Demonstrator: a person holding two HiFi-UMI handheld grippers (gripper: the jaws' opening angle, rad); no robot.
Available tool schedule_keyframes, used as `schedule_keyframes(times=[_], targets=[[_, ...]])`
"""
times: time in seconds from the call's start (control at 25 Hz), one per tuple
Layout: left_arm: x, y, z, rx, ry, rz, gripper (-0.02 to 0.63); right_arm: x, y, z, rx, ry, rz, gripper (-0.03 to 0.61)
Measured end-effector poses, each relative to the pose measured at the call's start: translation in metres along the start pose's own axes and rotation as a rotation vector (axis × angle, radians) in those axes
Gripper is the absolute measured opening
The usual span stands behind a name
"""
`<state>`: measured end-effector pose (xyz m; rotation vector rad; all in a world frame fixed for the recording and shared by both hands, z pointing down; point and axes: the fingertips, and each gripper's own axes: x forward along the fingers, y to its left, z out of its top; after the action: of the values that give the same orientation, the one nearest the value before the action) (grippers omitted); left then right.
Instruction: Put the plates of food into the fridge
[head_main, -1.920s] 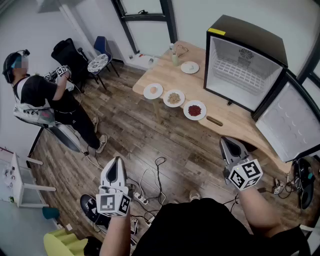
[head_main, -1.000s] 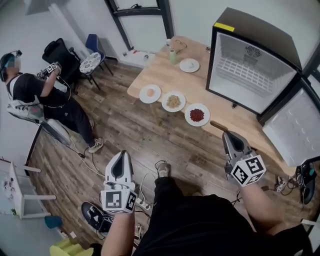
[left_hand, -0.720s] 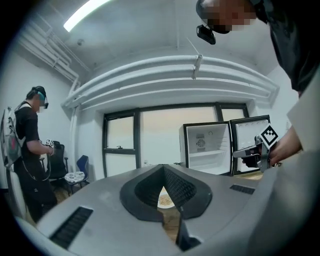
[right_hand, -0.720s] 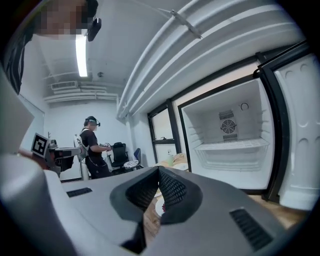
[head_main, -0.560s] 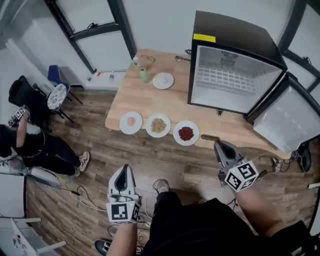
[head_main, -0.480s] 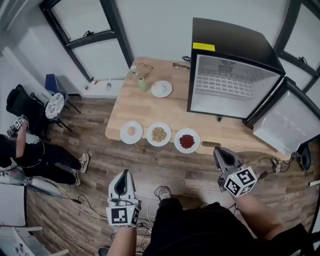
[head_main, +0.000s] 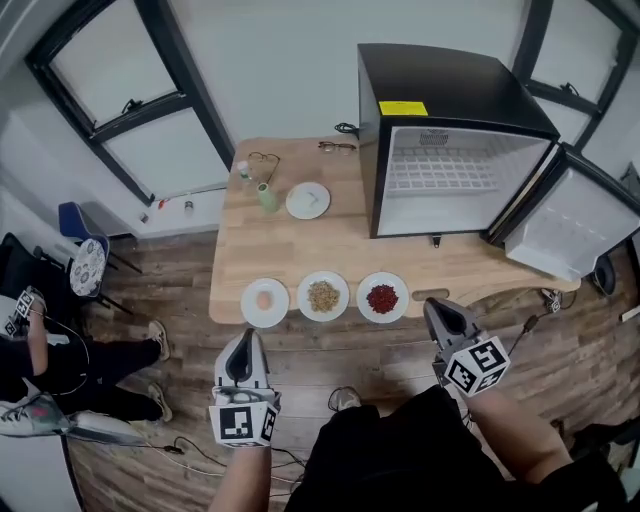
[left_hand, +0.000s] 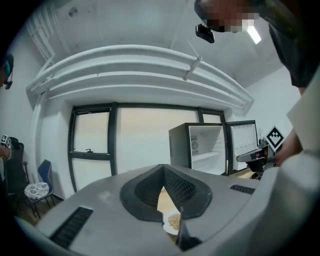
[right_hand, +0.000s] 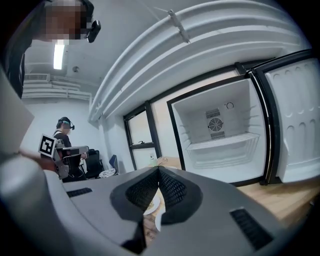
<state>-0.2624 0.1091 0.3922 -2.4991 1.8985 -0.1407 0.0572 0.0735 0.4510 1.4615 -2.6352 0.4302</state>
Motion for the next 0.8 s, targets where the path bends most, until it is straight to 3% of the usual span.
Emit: schedule_keyframes(times=[0.4,0.6,0.8], targets=[[0.051,0.015,-0.012,0.026,-0.007,-0.123,0.003,0.035,0.001,-0.038,0.071,0.02,-0.109,0.018],[0.078,0.016,-0.026,-0.002,0.013,-0.128,0.003,0.039,-0.001,-0.063,0.162,0.007,-0.097,0.018],[0.09,-0.002,-0.042,0.01,0.052,-0.2,0.003,0.045,-0.009,-0.106,0.261,0.049,-0.111,0.018]])
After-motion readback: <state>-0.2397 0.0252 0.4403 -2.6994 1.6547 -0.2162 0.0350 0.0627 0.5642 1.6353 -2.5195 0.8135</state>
